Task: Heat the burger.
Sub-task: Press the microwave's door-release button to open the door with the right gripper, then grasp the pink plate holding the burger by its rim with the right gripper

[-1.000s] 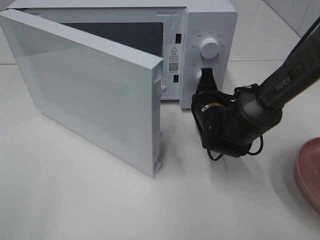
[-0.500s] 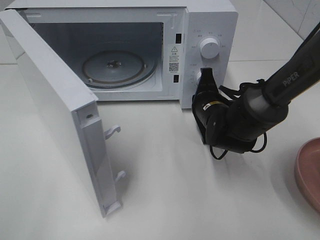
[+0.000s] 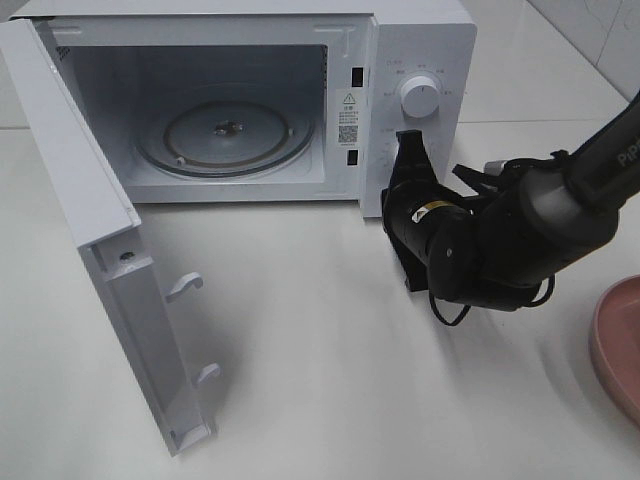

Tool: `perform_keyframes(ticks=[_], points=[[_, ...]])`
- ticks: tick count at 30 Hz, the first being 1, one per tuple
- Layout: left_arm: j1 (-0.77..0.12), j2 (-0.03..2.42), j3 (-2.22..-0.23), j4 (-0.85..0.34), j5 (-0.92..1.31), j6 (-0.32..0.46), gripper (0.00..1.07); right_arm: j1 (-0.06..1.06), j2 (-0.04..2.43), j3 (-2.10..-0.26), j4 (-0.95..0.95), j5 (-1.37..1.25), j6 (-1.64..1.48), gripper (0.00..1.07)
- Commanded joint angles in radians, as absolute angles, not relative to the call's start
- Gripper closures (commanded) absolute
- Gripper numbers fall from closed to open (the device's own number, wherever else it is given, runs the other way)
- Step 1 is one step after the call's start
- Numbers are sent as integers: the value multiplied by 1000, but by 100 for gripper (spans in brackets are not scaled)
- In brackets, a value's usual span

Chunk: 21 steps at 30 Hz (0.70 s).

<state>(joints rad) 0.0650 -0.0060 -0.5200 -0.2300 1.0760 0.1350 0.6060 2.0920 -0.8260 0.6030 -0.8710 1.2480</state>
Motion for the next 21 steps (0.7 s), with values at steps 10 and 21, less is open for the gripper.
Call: perform_keyframes(ticks=[10, 21], points=[[63, -9, -518, -231, 1072, 135, 7, 609, 1941, -740, 588, -679, 1067, 107], [63, -9, -518, -231, 1072, 135, 7, 606, 1800, -733, 557, -420, 705, 107]])
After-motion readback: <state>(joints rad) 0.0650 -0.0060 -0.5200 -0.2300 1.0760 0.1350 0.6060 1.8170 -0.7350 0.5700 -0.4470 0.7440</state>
